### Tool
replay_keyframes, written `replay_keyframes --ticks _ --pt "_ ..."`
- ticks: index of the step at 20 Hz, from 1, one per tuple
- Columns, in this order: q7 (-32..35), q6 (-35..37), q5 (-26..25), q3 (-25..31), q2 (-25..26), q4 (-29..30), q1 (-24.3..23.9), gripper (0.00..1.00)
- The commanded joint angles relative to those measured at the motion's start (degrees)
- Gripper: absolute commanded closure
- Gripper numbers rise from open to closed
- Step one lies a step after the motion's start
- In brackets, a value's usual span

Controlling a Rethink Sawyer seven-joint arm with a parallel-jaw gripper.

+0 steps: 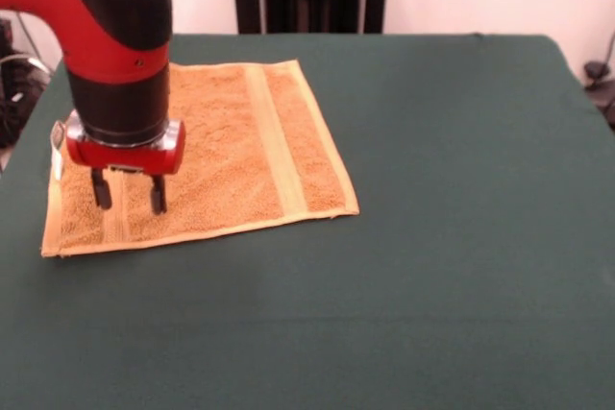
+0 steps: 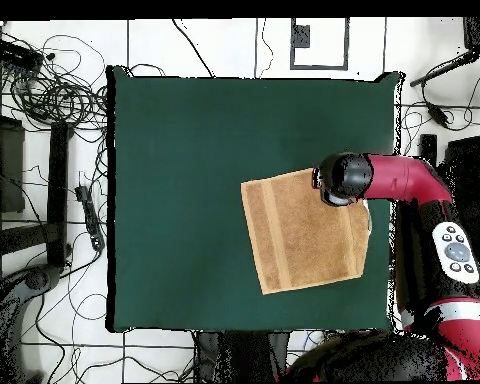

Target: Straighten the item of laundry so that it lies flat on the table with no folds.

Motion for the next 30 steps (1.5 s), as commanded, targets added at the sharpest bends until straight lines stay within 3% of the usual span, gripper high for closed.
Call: replay_keyframes --ticks 1,13,17,19,30 --pt "-2.3 -4.0 0.7 2.8 -0.2 9.4 2.1 0.0" --pt "-2.5 -4.8 -0.8 2.8 4.9 5.4 3.0 0.0" --pt "-4.7 -3.3 -1.6 3.4 9.2 0.1 4.3 0.0" --pt "-2.5 -3.9 -1.5 3.0 11.1 -2.1 5.1 0.0" --pt "-3.5 0.8 -0.9 3.1 12.6 -6.8 7.0 0.0"
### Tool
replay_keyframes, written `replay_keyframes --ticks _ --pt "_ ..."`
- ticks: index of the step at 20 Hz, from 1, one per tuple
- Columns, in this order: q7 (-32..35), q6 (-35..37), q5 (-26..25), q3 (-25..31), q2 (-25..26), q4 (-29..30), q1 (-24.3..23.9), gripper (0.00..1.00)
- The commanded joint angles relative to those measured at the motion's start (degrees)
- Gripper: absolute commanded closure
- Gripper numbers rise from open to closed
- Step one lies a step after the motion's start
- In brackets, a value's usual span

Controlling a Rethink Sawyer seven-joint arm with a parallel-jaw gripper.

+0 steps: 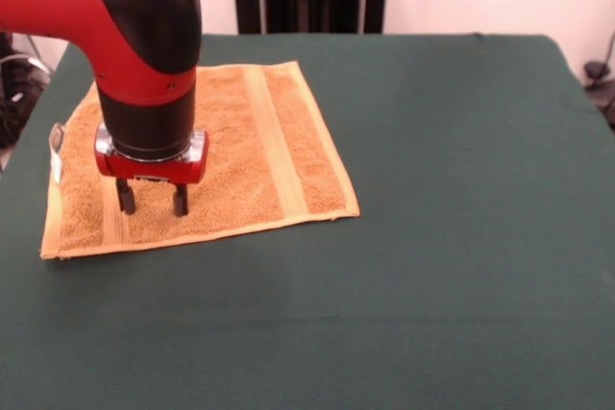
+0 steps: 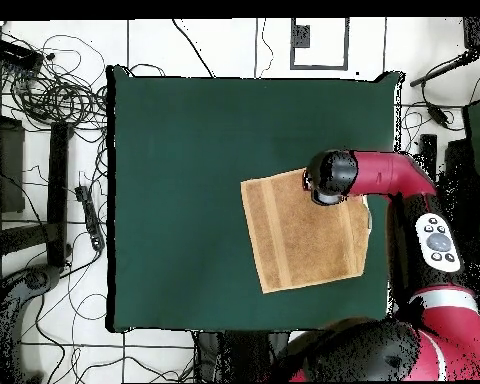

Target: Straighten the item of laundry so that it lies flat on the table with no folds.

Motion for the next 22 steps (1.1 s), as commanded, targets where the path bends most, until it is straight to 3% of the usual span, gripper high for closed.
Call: replay_keyframes --ticks 1,8,18,22 --pt "-4.6 -2.5 -0.5 4.4 10.8 -5.0 4.5 0.0" --pt "-4.4 -2.9 -0.2 5.4 13.8 -8.3 4.6 0.0" --pt "-4.0 -4.0 0.0 5.0 12.1 -5.4 4.2 0.0" --pt "-2.0 -2.0 1.2 3.5 5.7 1.0 4.1 0.0"
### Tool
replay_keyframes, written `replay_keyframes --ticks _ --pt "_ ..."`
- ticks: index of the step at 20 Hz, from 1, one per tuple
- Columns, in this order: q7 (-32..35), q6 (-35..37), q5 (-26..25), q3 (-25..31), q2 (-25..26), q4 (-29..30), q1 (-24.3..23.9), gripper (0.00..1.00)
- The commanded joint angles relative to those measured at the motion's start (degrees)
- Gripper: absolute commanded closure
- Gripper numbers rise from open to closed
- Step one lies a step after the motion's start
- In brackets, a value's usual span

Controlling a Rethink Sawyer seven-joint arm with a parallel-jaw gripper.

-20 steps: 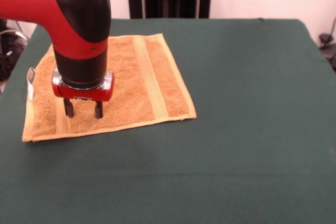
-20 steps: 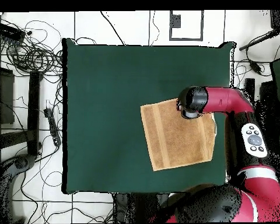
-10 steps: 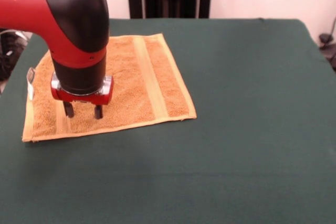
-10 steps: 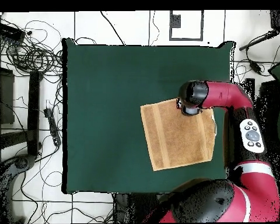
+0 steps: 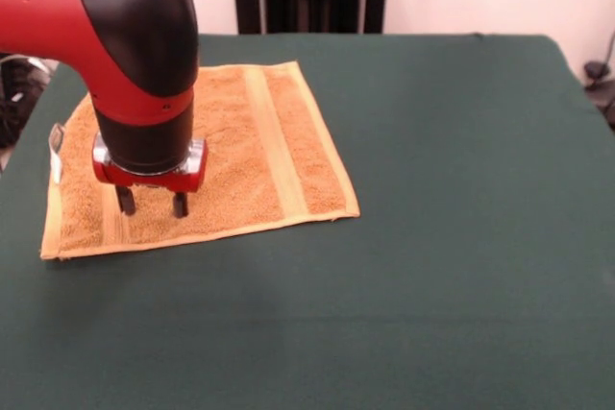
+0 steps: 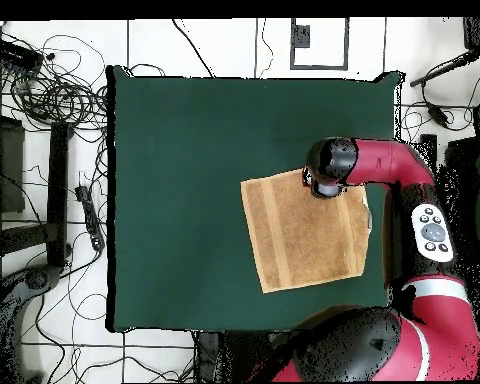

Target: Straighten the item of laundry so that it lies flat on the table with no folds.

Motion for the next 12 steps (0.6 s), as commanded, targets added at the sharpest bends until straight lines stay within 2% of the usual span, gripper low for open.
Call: replay_keyframes --ticks 1,4,6,9,12 --pt "-1.4 -8.6 0.9 3.4 -0.1 9.6 2.7 0.0" --pt "0.4 -6.4 3.4 3.2 -9.0 16.1 3.0 0.0" --pt "2.3 -6.2 4.8 3.0 -12.5 19.1 3.2 0.0" --pt "3.4 -6.6 6.0 2.9 -14.9 21.5 3.5 0.0" --pt "4.3 -7.0 7.1 2.8 -15.2 22.2 3.8 0.0"
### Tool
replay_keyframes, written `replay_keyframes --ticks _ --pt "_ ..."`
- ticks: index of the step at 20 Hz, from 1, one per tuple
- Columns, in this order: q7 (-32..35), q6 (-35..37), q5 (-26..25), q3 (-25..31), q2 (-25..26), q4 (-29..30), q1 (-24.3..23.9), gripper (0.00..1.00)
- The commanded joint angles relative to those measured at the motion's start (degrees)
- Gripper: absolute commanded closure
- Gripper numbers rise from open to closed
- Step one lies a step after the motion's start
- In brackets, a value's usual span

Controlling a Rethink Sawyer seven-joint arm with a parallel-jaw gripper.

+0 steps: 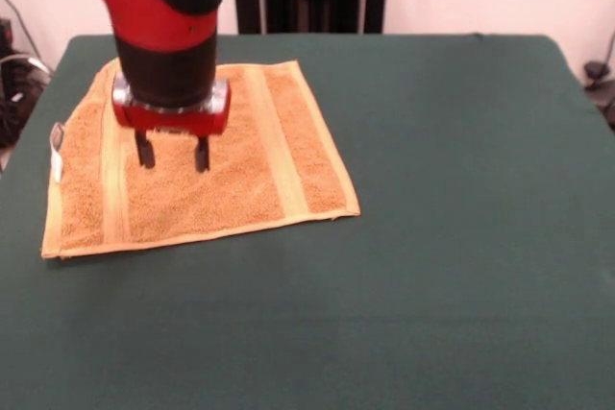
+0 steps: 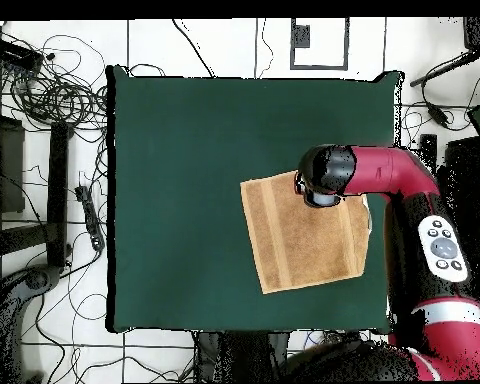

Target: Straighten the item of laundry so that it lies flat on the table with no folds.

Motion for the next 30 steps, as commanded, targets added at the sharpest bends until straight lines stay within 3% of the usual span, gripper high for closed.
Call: replay_keyframes --ticks 1,30 --pt "3.8 -4.5 3.9 2.9 -5.2 10.9 3.6 0.0" --pt "5.6 -2.8 7.4 0.9 -3.6 7.7 8.4 0.0"
